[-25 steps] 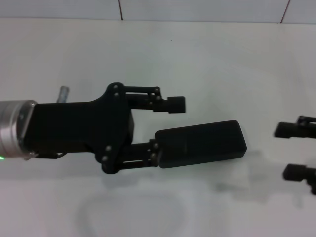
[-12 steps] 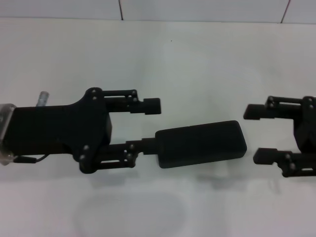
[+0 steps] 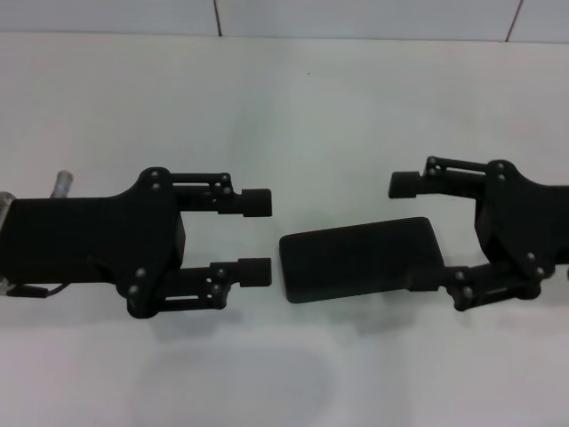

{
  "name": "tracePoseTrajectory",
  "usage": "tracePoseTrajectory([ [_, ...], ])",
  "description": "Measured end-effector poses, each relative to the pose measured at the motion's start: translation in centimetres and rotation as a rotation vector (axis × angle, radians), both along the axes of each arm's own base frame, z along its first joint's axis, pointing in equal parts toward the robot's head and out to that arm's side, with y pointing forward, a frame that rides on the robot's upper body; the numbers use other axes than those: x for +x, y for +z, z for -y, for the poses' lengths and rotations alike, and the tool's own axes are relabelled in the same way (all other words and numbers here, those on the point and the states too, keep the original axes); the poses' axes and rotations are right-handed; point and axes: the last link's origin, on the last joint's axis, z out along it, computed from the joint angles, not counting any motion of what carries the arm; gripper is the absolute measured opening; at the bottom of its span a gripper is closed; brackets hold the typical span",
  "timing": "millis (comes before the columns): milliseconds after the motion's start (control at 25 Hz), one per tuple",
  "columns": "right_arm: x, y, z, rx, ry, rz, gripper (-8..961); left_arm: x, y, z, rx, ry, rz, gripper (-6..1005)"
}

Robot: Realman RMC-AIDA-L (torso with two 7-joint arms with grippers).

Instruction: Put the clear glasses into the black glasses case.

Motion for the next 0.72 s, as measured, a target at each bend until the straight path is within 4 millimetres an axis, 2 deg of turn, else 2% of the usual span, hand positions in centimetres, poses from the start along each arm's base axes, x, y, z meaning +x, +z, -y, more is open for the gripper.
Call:
tracePoseTrajectory([
  [320,-0.68,-0.18,-0.80,0.010,0.009,0.006,883,-0.39,0.03,-0.21,0.010,0.017,-0.025,589],
  [720,-0.72,-0.28,-0.70,0.001,0.011,0.003,879,-0.49,-0.08,-0.10,0.010,0.020,-0.026,589],
])
